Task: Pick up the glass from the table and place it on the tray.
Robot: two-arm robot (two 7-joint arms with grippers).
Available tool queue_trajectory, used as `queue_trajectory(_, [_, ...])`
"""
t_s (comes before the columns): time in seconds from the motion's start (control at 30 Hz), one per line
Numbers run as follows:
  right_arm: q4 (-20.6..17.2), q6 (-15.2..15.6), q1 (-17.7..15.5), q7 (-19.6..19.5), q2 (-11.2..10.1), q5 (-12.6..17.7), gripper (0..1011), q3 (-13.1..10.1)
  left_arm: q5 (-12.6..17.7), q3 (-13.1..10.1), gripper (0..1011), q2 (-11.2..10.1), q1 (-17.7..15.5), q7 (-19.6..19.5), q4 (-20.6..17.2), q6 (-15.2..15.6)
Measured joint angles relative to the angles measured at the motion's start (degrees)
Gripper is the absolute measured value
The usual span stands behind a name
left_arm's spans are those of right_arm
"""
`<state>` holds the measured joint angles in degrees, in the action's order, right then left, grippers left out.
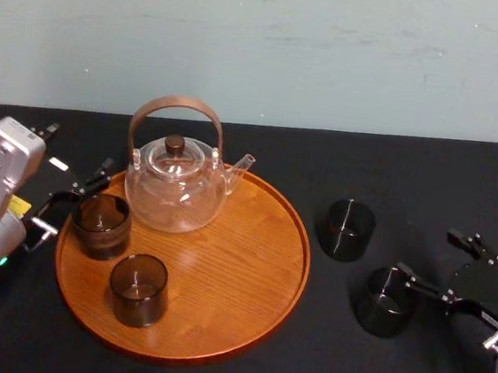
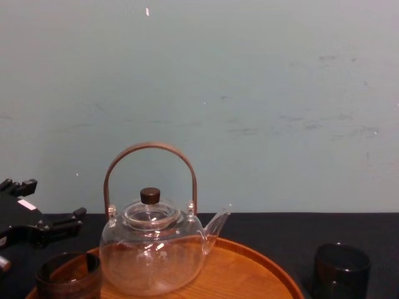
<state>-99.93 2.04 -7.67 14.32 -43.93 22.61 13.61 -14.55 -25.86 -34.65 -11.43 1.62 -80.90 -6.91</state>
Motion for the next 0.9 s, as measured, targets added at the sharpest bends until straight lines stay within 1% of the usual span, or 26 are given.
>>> queue_trajectory(0.27, [-1.7,0.1,-2.9,2.8,-1.8,-0.7,1002,-1.3,0.0,0.0,1001,0.0,0.0,0.0,0.0,0.0])
queue_trajectory(0.57, [-3.2,-0.4,-5.5,5.9,-3.1,-0.7,1002,-3.2,0.0,0.0,1002,0.0,0.0,0.0,0.0,0.0])
queue_trajectory(0.9, [-3.8,-0.5,-7.0,8.2,-3.3,-0.9,1002,-4.2,0.0,0.0,1001,0.0,0.0,0.0,0.0,0.0])
